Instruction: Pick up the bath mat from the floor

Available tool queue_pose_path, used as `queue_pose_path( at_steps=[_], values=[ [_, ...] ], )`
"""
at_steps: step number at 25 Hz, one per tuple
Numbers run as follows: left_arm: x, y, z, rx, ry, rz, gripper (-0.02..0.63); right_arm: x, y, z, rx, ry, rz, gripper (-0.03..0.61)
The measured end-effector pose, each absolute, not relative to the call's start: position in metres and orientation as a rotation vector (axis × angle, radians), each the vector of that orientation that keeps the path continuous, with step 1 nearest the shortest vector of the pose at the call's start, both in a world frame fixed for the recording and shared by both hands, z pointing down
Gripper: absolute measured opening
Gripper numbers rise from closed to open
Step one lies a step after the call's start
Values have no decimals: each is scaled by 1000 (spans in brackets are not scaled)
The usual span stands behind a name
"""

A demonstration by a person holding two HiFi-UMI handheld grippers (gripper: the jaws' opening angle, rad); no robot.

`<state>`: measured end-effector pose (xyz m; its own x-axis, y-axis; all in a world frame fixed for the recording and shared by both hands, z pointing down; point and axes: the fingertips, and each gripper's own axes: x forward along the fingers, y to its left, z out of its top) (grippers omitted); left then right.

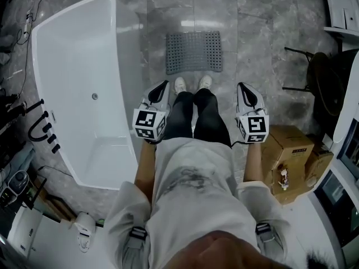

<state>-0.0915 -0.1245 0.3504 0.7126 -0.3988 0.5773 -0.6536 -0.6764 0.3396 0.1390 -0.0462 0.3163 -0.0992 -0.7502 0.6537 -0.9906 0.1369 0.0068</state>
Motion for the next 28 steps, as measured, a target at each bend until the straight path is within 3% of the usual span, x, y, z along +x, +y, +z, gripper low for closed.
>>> queue_pose_path(
  at_steps=[28],
  values=[
    [-64, -117, 575, 2191, -779, 827, 3, 194, -41, 556, 1500, -1806, 769, 2]
  ],
)
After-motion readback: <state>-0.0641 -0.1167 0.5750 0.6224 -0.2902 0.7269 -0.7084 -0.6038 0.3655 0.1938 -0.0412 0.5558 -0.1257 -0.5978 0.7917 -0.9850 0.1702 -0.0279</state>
